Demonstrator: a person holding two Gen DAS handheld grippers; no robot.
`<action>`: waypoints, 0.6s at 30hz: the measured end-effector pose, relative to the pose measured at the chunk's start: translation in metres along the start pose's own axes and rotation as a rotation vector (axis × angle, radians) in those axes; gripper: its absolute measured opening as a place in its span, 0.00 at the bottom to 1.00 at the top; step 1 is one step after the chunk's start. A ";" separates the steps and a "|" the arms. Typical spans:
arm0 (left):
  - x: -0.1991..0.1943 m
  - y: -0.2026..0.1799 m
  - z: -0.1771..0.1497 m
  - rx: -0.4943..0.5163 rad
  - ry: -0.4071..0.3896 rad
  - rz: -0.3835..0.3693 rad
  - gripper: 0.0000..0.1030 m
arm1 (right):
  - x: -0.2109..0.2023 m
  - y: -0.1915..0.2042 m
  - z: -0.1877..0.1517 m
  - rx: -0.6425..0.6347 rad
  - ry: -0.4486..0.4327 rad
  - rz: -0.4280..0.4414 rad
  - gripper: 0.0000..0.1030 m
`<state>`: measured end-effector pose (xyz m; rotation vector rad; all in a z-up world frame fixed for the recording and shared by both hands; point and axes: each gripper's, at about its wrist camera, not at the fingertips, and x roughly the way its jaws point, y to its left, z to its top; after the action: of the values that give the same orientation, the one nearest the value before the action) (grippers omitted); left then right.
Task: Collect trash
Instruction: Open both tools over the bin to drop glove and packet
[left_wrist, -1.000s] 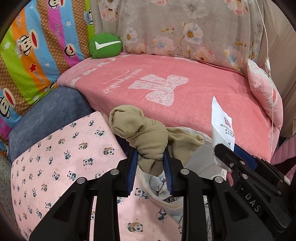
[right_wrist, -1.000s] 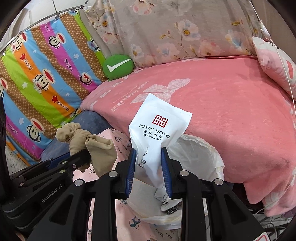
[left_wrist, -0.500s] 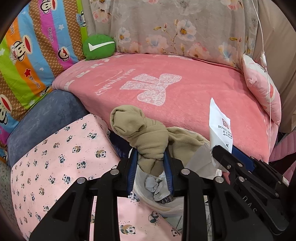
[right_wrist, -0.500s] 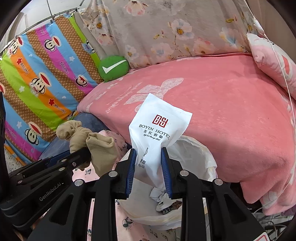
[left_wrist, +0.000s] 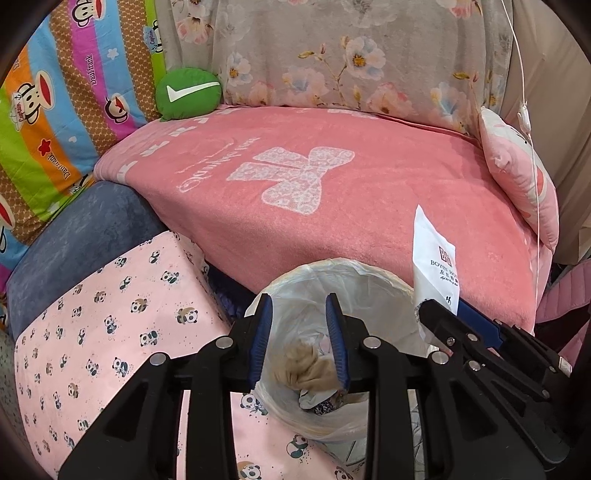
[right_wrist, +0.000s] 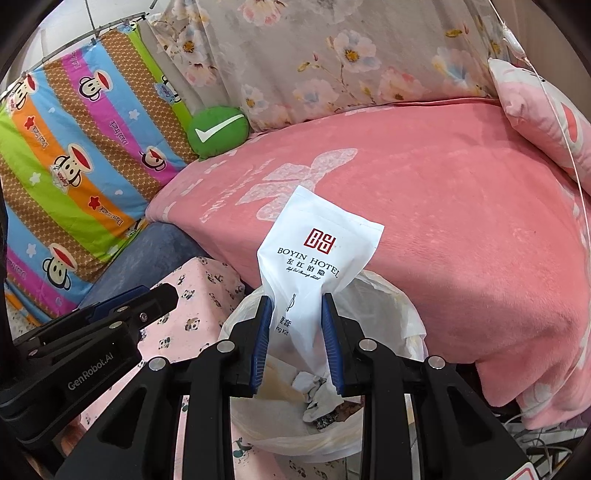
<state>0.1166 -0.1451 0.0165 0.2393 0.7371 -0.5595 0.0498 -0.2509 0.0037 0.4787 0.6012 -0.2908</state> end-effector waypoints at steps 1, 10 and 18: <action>0.000 0.000 0.001 0.000 -0.002 0.001 0.36 | 0.001 -0.001 0.000 0.000 0.001 0.000 0.27; -0.001 0.010 0.002 -0.033 -0.017 0.036 0.57 | 0.010 0.006 0.000 -0.021 0.018 0.012 0.31; 0.000 0.027 0.000 -0.077 -0.009 0.065 0.58 | 0.017 0.017 -0.002 -0.047 0.034 0.022 0.39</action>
<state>0.1318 -0.1225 0.0167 0.1885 0.7384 -0.4695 0.0694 -0.2376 -0.0021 0.4458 0.6336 -0.2477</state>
